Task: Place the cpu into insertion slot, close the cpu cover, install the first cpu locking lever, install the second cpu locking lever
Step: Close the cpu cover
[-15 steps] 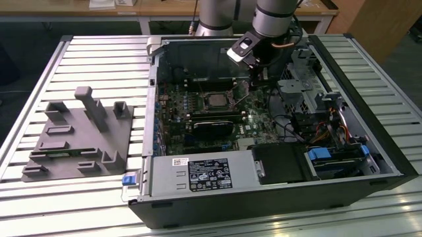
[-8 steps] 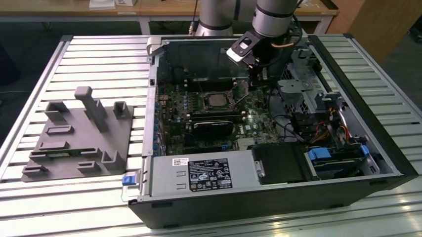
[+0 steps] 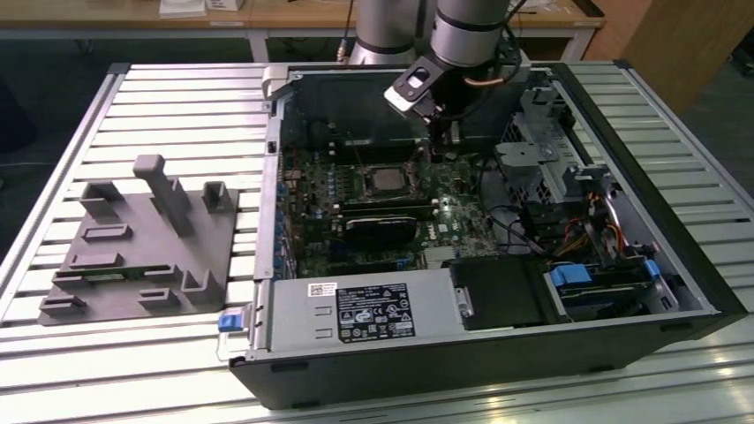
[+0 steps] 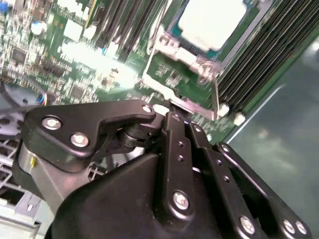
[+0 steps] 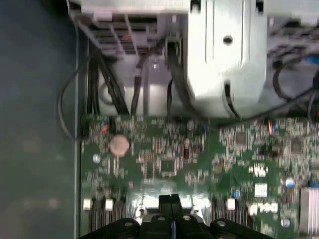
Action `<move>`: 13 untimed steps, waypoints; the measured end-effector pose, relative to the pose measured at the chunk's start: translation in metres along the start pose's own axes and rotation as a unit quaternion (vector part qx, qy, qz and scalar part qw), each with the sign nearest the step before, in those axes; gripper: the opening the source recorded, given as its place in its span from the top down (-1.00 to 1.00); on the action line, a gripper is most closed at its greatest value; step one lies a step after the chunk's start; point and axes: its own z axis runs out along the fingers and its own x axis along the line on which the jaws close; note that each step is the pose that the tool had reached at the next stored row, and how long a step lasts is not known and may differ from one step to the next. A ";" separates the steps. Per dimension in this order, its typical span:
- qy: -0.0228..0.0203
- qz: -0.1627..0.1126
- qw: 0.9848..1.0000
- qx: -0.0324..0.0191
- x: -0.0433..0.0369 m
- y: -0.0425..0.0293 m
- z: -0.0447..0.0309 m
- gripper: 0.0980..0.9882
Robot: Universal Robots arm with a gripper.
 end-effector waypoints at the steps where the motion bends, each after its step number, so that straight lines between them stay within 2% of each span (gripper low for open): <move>1: 0.000 0.000 1.000 0.000 0.0000 -0.0047 0.0001 0.98; 4: 0.000 0.000 1.000 -0.001 -0.0001 -0.0166 0.0002 0.98; 6: 0.000 0.000 1.000 -0.001 -0.0001 -0.0205 0.0004 0.98; 13: 0.001 0.000 1.000 -0.001 0.0000 -0.0230 0.0005 0.98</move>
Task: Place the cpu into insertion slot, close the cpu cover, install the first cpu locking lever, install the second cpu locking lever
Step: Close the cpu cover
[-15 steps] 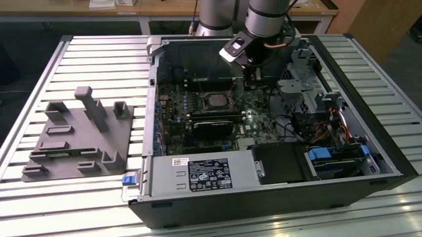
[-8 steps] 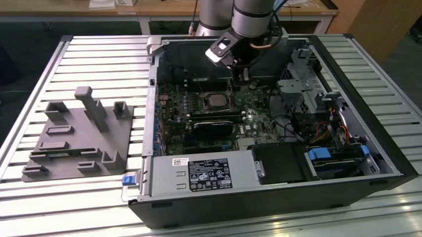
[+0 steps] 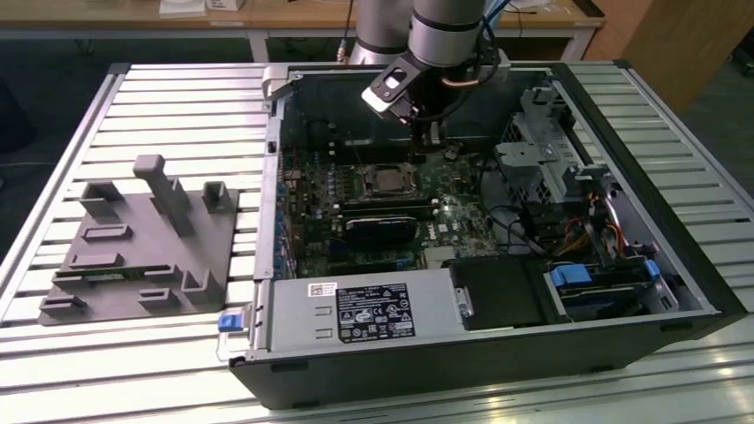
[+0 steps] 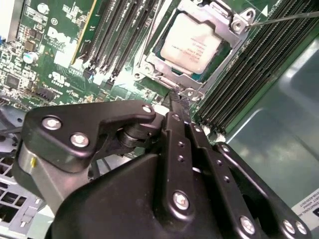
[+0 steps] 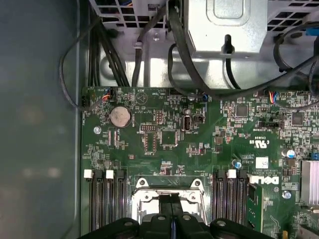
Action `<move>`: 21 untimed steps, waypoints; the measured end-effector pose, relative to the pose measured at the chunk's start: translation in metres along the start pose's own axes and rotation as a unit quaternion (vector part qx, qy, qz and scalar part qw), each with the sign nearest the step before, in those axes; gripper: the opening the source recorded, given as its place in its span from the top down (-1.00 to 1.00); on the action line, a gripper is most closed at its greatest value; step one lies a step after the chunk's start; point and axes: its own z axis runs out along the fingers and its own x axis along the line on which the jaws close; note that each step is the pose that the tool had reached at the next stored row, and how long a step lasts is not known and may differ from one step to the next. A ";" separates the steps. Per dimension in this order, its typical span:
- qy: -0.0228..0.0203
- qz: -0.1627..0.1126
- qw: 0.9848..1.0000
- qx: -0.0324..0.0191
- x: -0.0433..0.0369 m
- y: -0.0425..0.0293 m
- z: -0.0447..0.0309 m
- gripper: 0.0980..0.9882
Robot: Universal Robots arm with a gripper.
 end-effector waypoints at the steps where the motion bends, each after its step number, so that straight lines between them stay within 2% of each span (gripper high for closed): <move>1: 0.000 0.000 1.000 0.000 0.0000 -0.0022 0.0001 0.98; 6: 0.002 0.000 1.000 -0.001 -0.0015 -0.0174 0.0021 0.98; 15: 0.006 0.000 1.000 -0.001 -0.0080 -0.0373 0.0130 0.98; 18: 0.007 0.000 1.000 -0.001 -0.0082 -0.0413 0.0155 0.98; 21: 0.007 0.000 1.000 -0.001 -0.0082 -0.0415 0.0156 0.98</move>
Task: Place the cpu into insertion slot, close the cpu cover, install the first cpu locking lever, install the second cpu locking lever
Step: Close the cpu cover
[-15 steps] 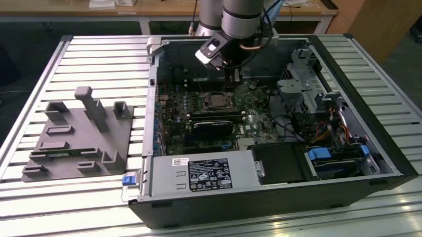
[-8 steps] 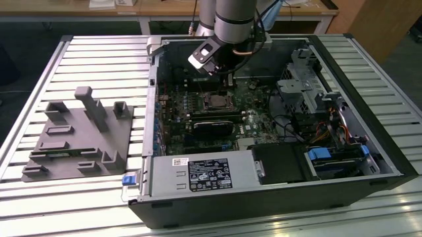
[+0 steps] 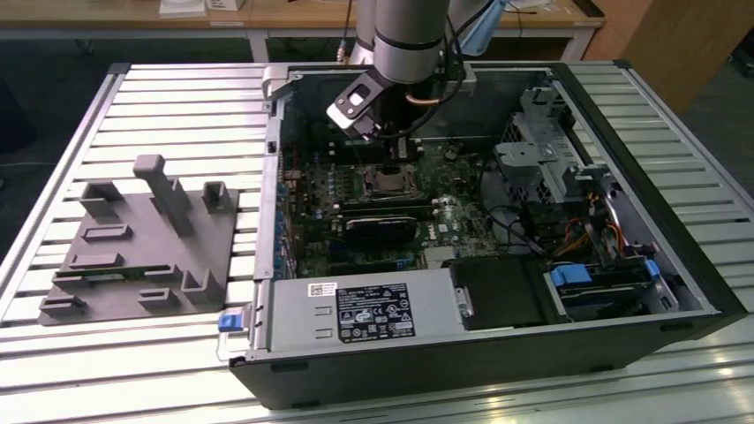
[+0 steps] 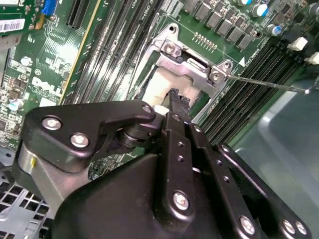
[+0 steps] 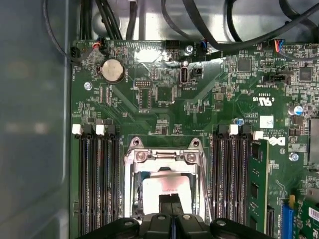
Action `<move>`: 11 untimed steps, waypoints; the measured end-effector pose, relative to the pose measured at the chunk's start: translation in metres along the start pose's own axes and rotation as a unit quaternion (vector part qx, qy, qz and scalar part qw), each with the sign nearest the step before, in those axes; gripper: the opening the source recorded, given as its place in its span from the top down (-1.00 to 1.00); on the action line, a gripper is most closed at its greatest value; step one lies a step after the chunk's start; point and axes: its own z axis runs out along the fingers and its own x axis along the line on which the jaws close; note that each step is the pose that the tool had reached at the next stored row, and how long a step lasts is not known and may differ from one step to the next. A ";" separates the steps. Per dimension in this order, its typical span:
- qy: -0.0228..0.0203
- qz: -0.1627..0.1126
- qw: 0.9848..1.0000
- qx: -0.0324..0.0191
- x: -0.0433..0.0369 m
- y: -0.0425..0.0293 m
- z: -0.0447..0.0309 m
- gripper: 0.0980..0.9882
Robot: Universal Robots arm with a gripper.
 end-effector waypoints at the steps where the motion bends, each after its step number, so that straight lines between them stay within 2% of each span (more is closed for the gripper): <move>1: 0.000 0.000 1.000 0.000 0.0000 0.0000 0.0000 0.98; 4: 0.000 -0.005 1.000 0.000 0.0000 0.0000 0.0001 0.98; 6: 0.000 -0.021 1.000 0.000 0.0001 -0.0001 0.0001 0.98; 11: -0.001 -0.067 0.998 0.001 0.0000 -0.0001 0.0002 0.98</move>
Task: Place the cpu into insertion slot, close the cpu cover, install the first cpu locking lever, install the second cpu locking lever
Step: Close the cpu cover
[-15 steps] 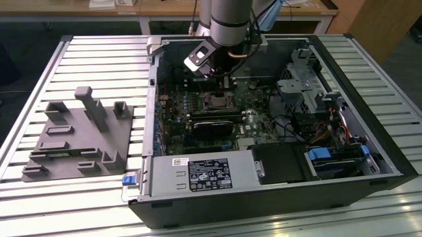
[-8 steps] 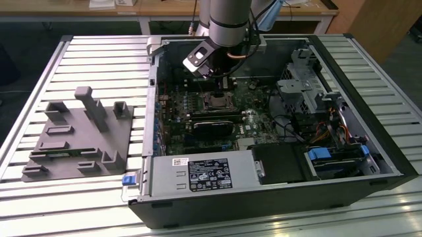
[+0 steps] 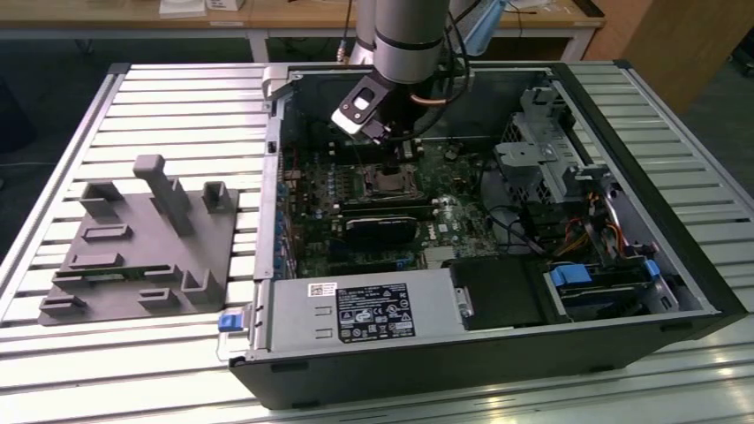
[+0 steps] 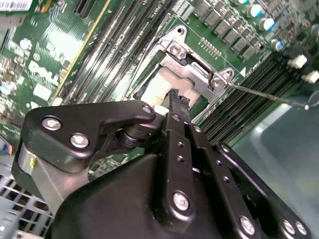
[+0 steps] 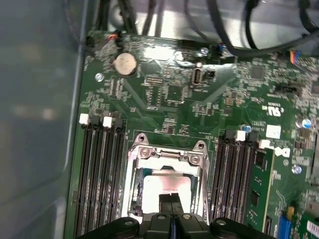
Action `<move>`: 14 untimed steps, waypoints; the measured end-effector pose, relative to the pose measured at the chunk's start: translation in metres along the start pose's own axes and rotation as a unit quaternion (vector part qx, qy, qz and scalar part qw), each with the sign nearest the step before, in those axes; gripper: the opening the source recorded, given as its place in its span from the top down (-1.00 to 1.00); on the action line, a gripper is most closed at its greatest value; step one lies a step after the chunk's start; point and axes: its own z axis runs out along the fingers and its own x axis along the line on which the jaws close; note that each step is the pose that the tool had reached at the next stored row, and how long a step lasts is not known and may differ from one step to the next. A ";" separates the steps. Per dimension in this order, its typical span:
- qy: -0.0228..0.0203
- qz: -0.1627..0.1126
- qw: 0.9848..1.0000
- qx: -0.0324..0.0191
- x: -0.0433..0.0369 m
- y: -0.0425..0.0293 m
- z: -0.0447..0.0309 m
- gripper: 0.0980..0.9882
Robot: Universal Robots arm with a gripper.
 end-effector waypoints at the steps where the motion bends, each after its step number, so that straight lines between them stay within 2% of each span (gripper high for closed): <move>1: 0.000 -0.009 1.000 0.000 0.0000 0.0000 0.0000 0.98; 4: 0.000 -0.036 0.999 0.001 0.0000 0.0000 0.0000 0.98; 8: -0.001 -0.073 0.997 0.001 0.0000 0.0000 0.0001 0.98; 11: -0.001 -0.100 0.995 0.002 0.0000 0.0000 0.0002 0.98; 14: -0.002 -0.128 0.992 0.002 0.0000 0.0000 0.0003 0.98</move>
